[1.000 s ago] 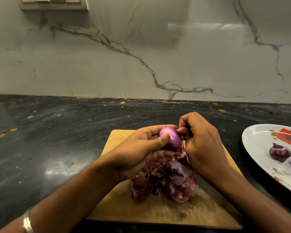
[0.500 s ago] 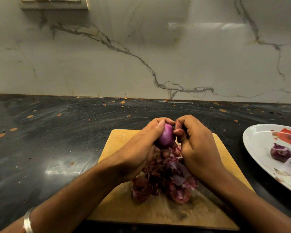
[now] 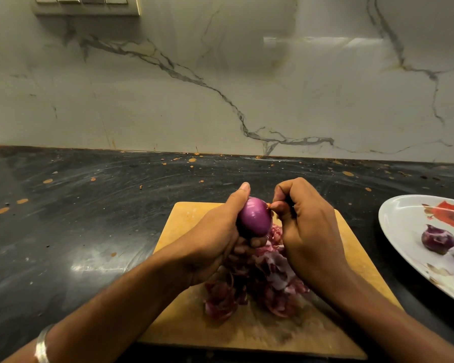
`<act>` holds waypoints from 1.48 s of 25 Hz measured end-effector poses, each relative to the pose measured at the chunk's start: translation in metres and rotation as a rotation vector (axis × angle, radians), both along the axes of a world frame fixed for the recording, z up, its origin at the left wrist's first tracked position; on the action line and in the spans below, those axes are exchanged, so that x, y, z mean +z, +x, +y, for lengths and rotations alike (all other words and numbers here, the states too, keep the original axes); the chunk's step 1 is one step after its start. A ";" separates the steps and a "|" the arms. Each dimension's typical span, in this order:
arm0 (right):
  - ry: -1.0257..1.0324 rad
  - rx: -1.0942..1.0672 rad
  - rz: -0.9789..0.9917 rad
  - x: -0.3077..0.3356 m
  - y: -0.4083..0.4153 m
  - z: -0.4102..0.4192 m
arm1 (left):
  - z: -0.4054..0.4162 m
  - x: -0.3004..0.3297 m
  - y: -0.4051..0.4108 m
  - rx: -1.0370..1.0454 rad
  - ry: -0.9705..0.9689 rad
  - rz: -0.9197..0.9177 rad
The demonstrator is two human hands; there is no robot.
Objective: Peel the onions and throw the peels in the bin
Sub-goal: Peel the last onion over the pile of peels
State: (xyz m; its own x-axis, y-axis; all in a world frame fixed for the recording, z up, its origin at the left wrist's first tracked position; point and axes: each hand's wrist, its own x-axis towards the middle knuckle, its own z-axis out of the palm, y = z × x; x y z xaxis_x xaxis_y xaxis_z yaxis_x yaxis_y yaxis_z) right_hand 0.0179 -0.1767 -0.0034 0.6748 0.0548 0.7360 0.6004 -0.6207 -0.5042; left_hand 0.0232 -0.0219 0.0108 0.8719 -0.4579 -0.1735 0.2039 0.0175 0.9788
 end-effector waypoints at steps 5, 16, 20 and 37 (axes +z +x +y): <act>0.026 0.023 0.082 -0.001 0.003 0.000 | -0.004 -0.007 0.000 0.163 0.031 -0.215; 0.285 0.209 0.226 0.003 0.001 -0.005 | 0.003 -0.007 0.000 0.199 0.080 -0.333; 0.302 0.140 0.244 0.005 0.002 -0.010 | 0.003 -0.007 -0.001 0.148 0.077 -0.327; 0.299 0.155 0.318 0.001 0.003 -0.005 | -0.006 -0.011 -0.004 0.025 0.174 -0.553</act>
State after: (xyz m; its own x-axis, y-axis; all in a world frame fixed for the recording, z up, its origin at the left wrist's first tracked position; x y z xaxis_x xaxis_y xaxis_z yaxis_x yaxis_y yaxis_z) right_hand 0.0209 -0.1821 -0.0023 0.8703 -0.0103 0.4924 0.4609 -0.3351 -0.8217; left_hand 0.0188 -0.0283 -0.0004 0.8643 -0.4419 0.2402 -0.3374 -0.1552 0.9285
